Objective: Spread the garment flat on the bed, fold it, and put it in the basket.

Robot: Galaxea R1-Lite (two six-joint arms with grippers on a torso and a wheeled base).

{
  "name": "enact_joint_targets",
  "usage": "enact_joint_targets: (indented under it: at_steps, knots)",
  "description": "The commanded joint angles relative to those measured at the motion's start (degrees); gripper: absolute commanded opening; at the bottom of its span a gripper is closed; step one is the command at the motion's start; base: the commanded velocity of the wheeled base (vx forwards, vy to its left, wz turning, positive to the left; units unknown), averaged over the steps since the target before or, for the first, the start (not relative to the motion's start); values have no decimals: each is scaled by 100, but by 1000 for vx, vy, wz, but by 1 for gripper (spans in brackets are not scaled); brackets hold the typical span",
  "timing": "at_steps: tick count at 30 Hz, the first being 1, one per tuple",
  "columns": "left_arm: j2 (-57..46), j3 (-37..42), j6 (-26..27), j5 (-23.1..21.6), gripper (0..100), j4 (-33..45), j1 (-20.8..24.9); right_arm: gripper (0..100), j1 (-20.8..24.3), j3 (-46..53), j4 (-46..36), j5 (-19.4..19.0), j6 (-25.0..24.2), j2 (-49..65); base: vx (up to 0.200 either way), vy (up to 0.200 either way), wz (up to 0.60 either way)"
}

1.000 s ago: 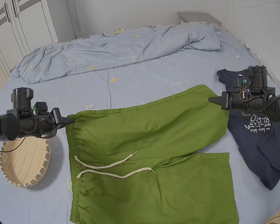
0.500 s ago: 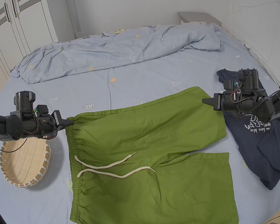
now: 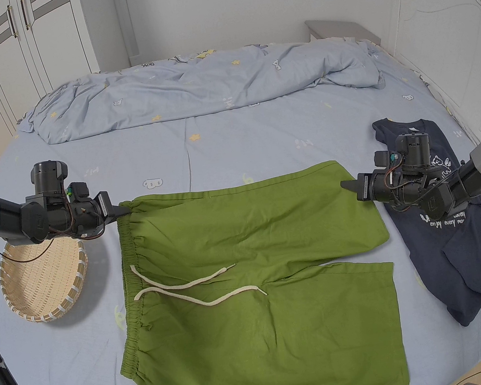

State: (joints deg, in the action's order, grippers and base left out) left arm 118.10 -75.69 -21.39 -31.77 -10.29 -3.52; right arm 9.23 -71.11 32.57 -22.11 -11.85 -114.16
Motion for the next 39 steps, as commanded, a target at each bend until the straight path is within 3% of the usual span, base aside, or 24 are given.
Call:
enact_joint_targets:
  at_steps: [1, 23, 24, 26, 27, 39]
  knots:
    - [257, -130, -14, 4, 0, -26, 1, 0, 18, -70, 12, -3, -2, -255, 0, 0, 0]
    - [661, -394, -23, 197, 0, -246, 10, 0, 9, -87, 12, 14, -19, -238, 0, 0, 0]
    - [670, -394, -23, 197, 0, -246, 10, 100, 18, -79, 12, 14, -19, -247, 0, 0, 0]
    - [670, -403, -14, 197, 0, -246, 10, 100, 26, -79, 12, 14, -10, -247, 0, 0, 0]
    - [679, -411, -14, 197, 100, -246, 18, 100, 26, -79, 12, 14, -19, -255, 0, 0, 0]
    - [424, -385, -40, 303, 100, -246, 53, 100, -105, -26, 12, 146, -72, 26, 0, 0, 0]
